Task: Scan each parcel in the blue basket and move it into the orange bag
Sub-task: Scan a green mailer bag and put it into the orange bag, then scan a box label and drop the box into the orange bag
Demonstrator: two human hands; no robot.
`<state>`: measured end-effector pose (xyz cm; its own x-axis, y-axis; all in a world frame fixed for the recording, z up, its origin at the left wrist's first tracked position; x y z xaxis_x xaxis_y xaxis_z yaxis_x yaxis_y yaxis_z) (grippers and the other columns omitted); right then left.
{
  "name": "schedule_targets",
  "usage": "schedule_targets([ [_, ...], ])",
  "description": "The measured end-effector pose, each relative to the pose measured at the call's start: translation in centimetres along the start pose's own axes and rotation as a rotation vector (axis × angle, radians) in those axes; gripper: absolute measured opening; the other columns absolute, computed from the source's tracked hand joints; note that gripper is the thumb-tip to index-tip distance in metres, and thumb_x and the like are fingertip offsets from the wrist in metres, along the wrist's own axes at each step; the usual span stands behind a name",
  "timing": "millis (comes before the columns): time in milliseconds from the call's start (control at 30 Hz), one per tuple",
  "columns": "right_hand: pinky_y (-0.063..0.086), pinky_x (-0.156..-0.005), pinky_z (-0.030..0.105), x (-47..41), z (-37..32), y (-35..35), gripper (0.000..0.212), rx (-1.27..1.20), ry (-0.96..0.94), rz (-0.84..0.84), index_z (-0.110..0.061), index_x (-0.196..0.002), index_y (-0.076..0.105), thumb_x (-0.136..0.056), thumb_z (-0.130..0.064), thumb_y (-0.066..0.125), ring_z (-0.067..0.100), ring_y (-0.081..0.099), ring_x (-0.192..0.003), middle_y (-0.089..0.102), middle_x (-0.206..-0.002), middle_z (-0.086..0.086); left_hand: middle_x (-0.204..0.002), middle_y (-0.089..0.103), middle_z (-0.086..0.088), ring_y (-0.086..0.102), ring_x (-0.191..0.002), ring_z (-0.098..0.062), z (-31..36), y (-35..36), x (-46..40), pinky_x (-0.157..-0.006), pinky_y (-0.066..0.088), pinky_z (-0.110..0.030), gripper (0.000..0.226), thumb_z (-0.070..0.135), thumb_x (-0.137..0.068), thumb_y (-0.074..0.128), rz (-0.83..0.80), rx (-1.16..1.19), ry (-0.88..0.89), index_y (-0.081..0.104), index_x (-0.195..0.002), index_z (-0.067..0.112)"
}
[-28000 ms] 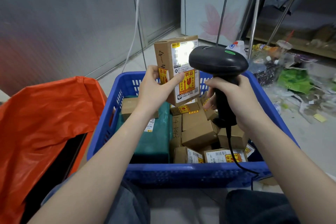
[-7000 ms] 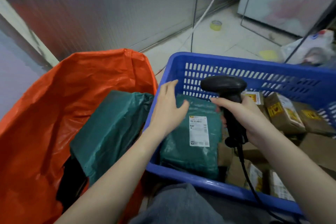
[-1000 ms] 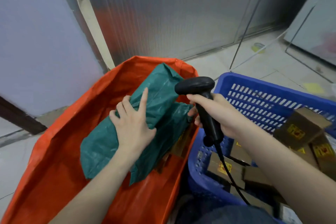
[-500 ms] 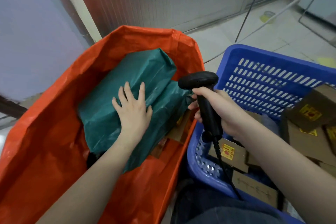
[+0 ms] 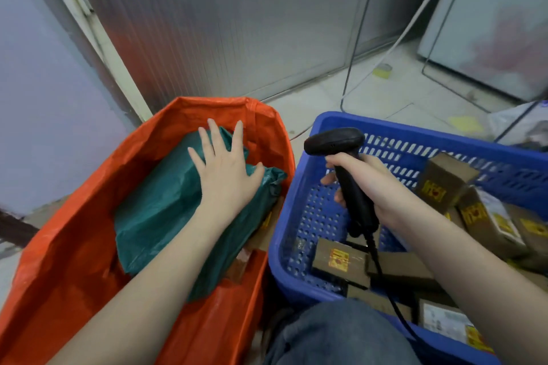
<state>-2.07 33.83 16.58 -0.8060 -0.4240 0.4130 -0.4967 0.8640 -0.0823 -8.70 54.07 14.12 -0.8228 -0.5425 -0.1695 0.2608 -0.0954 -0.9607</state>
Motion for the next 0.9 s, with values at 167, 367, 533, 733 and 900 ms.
schedule_targets([
  [167,0.044,-0.048,0.028,4.2,-1.2,-5.8,0.014,-0.031,-0.056,0.093,-0.012,-0.100,0.058,-0.092,-0.024,0.059,0.017,0.051,-0.048,0.066,-0.076,0.007,-0.160,-0.005,-0.017,-0.005,-0.147,-0.037,7.4,-3.3,1.2,-0.115,0.002,-0.058,0.082,0.045,-0.087,0.056,-0.001,0.148,0.099,0.013,-0.153,0.023],
  [367,0.041,-0.046,0.027,9.4,-1.0,-14.4,0.020,0.028,-0.132,0.247,-0.007,-0.100,0.057,-0.091,-0.024,0.061,0.016,0.050,-0.048,0.065,-0.074,0.007,-0.161,-0.002,-0.015,-0.004,-0.148,-0.033,17.1,-4.7,4.2,-0.116,0.003,-0.052,0.078,0.045,-0.089,0.055,-0.082,0.251,0.272,0.015,-0.152,0.023],
  [533,0.041,-0.043,0.024,12.8,1.3,-20.7,0.022,0.019,-0.147,0.343,-0.006,-0.091,0.060,-0.088,-0.027,0.065,0.015,0.048,-0.045,0.062,-0.063,0.003,-0.161,-0.002,-0.009,-0.005,-0.148,-0.029,24.2,-3.0,7.1,-0.118,0.004,-0.050,0.076,0.044,-0.090,0.055,-0.166,0.311,0.423,0.015,-0.152,0.025],
  [733,0.040,-0.045,0.026,14.7,6.3,-27.3,0.021,0.011,-0.125,0.503,-0.010,-0.080,0.060,-0.087,-0.029,0.067,0.014,0.049,-0.043,0.061,-0.055,-0.002,-0.162,0.005,-0.004,0.002,-0.149,-0.022,30.1,2.0,9.9,-0.121,0.011,-0.044,0.075,0.045,-0.090,0.055,-0.284,0.277,0.581,0.016,-0.152,0.024],
  [900,0.038,-0.041,0.025,14.6,9.8,-31.9,0.028,-0.002,-0.076,0.529,-0.003,-0.071,0.058,-0.087,-0.025,0.064,0.020,0.044,-0.037,0.055,-0.049,0.014,-0.160,0.015,-0.001,0.011,-0.147,-0.020,32.3,9.2,12.0,-0.118,0.021,-0.044,0.079,0.046,-0.087,0.059,-0.409,0.183,0.586,0.018,-0.151,0.023],
])
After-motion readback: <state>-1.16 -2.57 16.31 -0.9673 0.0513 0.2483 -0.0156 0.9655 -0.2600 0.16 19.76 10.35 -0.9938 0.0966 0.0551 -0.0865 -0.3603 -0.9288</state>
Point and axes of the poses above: each hand's wrist, its own x-axis away from the middle knuckle, its own y-axis out of the palm, z = x × y, the point moved 5 cm from there along -x, towards the middle knuckle
